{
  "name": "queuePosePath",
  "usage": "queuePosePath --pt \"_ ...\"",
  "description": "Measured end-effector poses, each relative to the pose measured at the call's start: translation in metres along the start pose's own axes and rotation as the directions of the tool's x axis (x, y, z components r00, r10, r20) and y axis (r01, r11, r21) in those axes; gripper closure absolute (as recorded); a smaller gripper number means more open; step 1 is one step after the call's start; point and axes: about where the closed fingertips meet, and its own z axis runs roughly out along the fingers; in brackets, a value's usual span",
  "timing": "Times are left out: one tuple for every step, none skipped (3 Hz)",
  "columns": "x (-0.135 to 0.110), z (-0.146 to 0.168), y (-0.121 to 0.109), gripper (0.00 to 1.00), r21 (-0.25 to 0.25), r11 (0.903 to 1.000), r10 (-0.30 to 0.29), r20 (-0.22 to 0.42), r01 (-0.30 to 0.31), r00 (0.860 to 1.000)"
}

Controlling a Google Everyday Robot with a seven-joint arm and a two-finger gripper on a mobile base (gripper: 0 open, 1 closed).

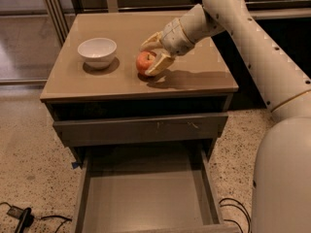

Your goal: Pick apple from middle drawer and place on counter

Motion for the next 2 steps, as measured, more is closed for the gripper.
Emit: queuePosePath --pt "0.0 0.0001 0.0 0.05 0.0 1.0 0.0 0.0 0.0 1.0" --pt "0.0 0.0002 0.0 0.0 0.0 1.0 0.0 0.0 0.0 1.0"
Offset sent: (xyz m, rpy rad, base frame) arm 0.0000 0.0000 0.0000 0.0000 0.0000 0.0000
